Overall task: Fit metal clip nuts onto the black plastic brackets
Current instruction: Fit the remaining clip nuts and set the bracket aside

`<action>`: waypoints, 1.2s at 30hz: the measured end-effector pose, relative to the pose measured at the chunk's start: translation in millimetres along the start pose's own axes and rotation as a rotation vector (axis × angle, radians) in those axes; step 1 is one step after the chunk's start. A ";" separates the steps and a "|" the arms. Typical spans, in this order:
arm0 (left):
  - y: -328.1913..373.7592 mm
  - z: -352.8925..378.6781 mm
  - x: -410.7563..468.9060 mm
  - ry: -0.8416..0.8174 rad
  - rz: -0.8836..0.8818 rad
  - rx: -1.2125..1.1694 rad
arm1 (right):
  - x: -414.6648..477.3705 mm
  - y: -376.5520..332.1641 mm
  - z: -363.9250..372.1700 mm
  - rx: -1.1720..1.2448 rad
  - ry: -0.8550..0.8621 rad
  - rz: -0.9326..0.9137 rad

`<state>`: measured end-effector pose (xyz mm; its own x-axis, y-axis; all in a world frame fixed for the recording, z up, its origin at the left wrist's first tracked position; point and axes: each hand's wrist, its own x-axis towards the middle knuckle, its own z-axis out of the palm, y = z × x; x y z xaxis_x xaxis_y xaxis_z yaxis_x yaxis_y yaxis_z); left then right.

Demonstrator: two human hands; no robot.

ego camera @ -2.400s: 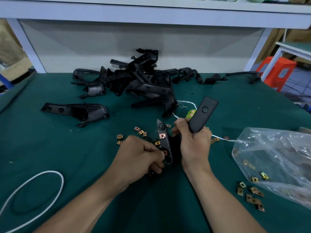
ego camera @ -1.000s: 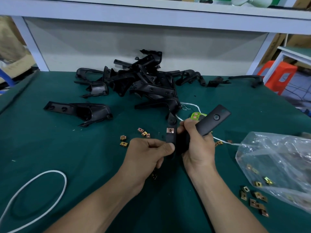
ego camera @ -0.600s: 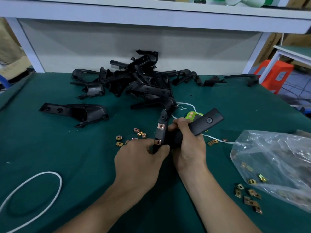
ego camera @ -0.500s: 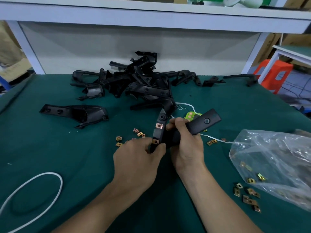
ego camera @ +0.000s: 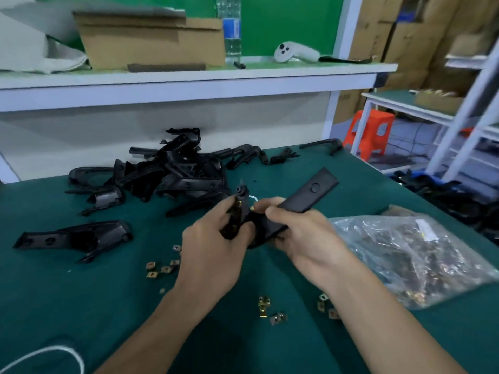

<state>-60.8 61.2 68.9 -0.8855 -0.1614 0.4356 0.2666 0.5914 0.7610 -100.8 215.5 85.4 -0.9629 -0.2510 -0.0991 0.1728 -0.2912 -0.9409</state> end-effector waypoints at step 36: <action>115.8 218.7 95.3 -0.275 -0.380 -0.450 | 19.7 -66.9 -187.5 -0.055 0.606 -0.085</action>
<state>-197.5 287.1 93.4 -0.9987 -0.0510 0.0024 -0.0045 0.1348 0.9909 -170.1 403.1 85.6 -0.9220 0.3455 -0.1744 0.0949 -0.2350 -0.9673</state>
